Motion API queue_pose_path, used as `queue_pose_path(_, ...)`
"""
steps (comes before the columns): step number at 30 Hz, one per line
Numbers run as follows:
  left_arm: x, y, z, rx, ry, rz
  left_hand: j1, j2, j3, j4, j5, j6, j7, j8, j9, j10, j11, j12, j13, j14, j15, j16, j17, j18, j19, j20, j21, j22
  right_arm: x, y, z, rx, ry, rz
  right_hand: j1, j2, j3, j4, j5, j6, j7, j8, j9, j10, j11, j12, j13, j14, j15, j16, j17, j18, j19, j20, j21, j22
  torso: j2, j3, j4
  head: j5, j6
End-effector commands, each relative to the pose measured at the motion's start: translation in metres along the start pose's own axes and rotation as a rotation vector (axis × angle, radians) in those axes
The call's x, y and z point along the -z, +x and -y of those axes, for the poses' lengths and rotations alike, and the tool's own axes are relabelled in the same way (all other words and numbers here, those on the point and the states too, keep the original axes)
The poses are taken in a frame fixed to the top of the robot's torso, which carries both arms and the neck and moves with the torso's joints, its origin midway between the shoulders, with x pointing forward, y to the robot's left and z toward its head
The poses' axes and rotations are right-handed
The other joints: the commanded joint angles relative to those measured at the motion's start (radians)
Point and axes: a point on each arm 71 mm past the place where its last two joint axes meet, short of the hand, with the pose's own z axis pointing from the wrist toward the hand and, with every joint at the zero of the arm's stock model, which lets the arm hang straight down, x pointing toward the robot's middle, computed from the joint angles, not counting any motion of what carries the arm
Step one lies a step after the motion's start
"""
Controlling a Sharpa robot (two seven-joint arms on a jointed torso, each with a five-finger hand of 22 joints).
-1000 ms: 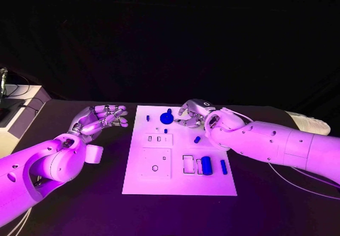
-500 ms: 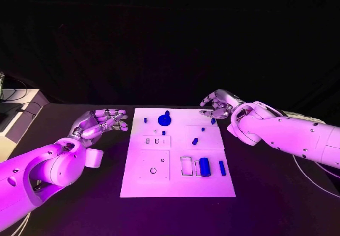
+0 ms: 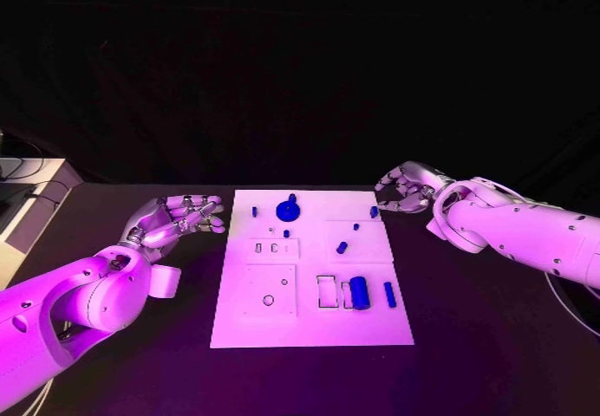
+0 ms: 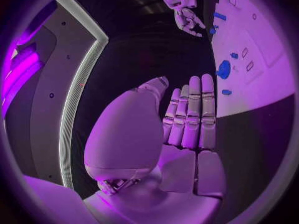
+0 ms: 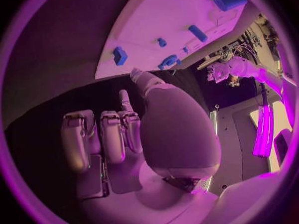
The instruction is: Assemble the parts on the task board
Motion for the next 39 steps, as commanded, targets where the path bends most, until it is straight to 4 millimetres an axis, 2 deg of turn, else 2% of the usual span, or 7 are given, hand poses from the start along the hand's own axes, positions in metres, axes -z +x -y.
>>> queue_pose_path(1, 0.0, 0.002, 0.0, 0.008, 0.011, -0.019, 0.005, 0.0, 0.005, 0.001, -0.002, -0.003, 0.001, -0.007, 0.001, -0.005, -0.002, -0.003, 0.001, -0.007, -0.002, -0.001, 0.001, 0.008, -0.006, -0.001, 0.006, 0.001, 0.0, 0.005, 0.001, 0.017, -0.03, -0.039, 0.003, -0.001, -0.009, 0.0, -0.001, -0.008, 0.003, -0.006, -0.002, 0.076, 0.006, -0.004, 0.238, 0.1, 0.01, 0.007, 0.239, -0.006, 0.089, 0.007, -0.004, 0.238, -0.001, 0.0017, 0.0041, -0.003, -0.002)
queue_pose_path(7, -0.001, 0.001, -0.002, 0.008, 0.009, -0.017, 0.004, 0.0, 0.005, 0.001, -0.002, -0.003, 0.001, -0.007, 0.002, -0.005, -0.002, -0.003, 0.001, -0.008, -0.002, -0.002, 0.001, 0.008, -0.008, -0.001, 0.006, 0.001, -0.002, 0.01, 0.005, 0.016, -0.002, -0.034, 0.0, 0.0, -0.015, 0.003, 0.0, -0.011, 0.005, -0.008, -0.003, 0.075, 0.007, -0.005, 0.237, 0.1, 0.011, 0.007, 0.239, -0.006, 0.089, 0.008, -0.005, 0.237, 0.0, 0.004, 0.0048, -0.001, -0.005)
queue_pose_path(17, -0.001, 0.0, -0.003, 0.008, 0.007, -0.015, 0.004, 0.0, 0.005, 0.001, -0.002, -0.003, 0.001, -0.007, 0.002, -0.005, -0.002, -0.003, 0.001, -0.008, -0.002, -0.002, 0.001, 0.008, -0.008, -0.001, 0.006, 0.001, -0.004, 0.022, 0.011, 0.02, 0.033, -0.065, -0.002, 0.001, -0.022, 0.007, -0.001, -0.011, 0.006, -0.009, -0.003, 0.075, 0.009, -0.006, 0.237, 0.1, 0.012, 0.007, 0.239, -0.005, 0.088, 0.01, -0.006, 0.236, -0.001, 0.0007, 0.0025, 0.0, -0.009)
queue_pose_path(27, -0.001, 0.0, -0.003, 0.007, 0.005, -0.015, 0.004, 0.0, 0.006, 0.0, -0.002, -0.004, 0.001, -0.007, 0.002, -0.005, -0.001, -0.003, 0.001, -0.009, -0.002, -0.003, 0.002, 0.008, -0.01, -0.001, 0.007, 0.002, -0.004, 0.032, 0.01, 0.027, 0.032, -0.092, -0.004, 0.003, -0.027, 0.01, -0.001, -0.01, 0.007, -0.008, -0.003, 0.076, 0.009, -0.004, 0.238, 0.101, 0.013, 0.007, 0.24, -0.005, 0.088, 0.01, -0.007, 0.236, -0.002, 0.0012, 0.0029, -0.001, -0.013)
queue_pose_path(30, -0.001, 0.0, -0.003, 0.007, 0.004, -0.016, 0.004, 0.0, 0.006, 0.0, -0.002, -0.004, 0.001, -0.007, 0.002, -0.005, -0.001, -0.003, 0.001, -0.009, -0.002, -0.003, 0.002, 0.008, -0.01, -0.001, 0.007, 0.002, -0.005, 0.034, 0.01, 0.028, 0.033, -0.094, -0.004, 0.008, -0.028, 0.012, 0.002, -0.007, 0.007, -0.007, -0.003, 0.078, 0.009, -0.003, 0.239, 0.101, 0.014, 0.007, 0.241, -0.005, 0.088, 0.011, -0.007, 0.236, -0.002, 0.0007, 0.0032, -0.002, -0.013)
queue_pose_path(34, -0.001, 0.0, -0.003, 0.007, 0.004, -0.016, 0.005, -0.001, 0.007, -0.001, -0.002, -0.004, 0.001, -0.007, 0.002, -0.005, -0.001, -0.003, 0.001, -0.01, -0.002, -0.003, 0.003, 0.008, -0.011, -0.001, 0.007, 0.002, -0.005, 0.037, 0.01, 0.027, 0.035, -0.095, 0.003, 0.032, -0.02, 0.018, -0.001, 0.001, 0.007, -0.005, -0.003, 0.081, 0.009, 0.0, 0.242, 0.101, 0.014, 0.007, 0.241, -0.005, 0.088, 0.012, -0.006, 0.237, -0.001, 0.0025, 0.0034, -0.003, -0.011)
queue_pose_path(39, -0.001, -0.001, -0.004, 0.007, 0.003, -0.015, 0.005, -0.001, 0.007, -0.001, -0.002, -0.004, 0.001, -0.007, 0.002, -0.005, -0.001, -0.003, 0.001, -0.01, -0.002, -0.003, 0.003, 0.008, -0.011, -0.001, 0.007, 0.002, -0.006, 0.038, 0.011, 0.022, 0.037, -0.099, 0.005, 0.053, 0.003, 0.026, 0.016, 0.015, 0.003, -0.001, -0.003, 0.085, 0.006, 0.004, 0.245, 0.1, 0.012, 0.007, 0.24, -0.006, 0.089, 0.011, -0.006, 0.237, -0.001, 0.0014, 0.0025, -0.001, -0.012)
